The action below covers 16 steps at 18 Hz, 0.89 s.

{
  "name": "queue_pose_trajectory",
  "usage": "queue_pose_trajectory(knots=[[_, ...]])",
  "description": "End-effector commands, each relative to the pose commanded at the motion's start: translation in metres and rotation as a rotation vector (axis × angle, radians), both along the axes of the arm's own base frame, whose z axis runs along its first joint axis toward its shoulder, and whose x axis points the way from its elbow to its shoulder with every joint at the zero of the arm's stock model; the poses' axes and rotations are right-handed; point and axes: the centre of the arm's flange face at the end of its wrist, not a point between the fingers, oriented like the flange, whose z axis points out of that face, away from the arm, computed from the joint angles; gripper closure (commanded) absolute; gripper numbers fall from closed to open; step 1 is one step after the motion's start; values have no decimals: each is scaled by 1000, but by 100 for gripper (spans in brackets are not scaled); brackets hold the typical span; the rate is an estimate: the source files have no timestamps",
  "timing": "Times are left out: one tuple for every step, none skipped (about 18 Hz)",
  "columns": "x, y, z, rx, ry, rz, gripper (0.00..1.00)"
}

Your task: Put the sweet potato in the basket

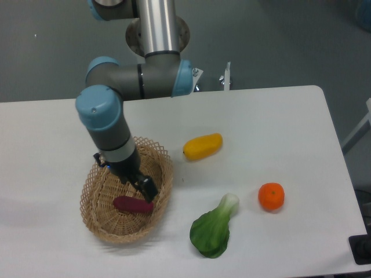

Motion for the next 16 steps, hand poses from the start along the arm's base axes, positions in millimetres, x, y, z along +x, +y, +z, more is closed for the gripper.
queue_pose_trajectory(knots=[[-15, -8, 3, 3, 0, 24, 0], [-28, -16, 8, 12, 7, 47, 0], [-39, -24, 16, 21, 14, 63, 0], [-49, -31, 21, 27, 23, 71, 0], [-60, -35, 25, 36, 23, 62, 0], [-71, -40, 30, 44, 24, 43, 0], [-82, -48, 34, 46, 29, 28, 0], [-93, -58, 41, 43, 43, 14, 0], [-107, -73, 48, 29, 61, -21, 0], [-118, -84, 48, 8, 71, -51, 0], [-124, -94, 54, -13, 88, -78, 0], [-127, -101, 60, -22, 100, -103, 0], [-130, -112, 65, -30, 103, -113, 0], [-136, -123, 69, -43, 94, -123, 0], [-136, -130, 73, -69, 84, -156, 0], [-135, -133, 76, -95, 79, -194, 0]])
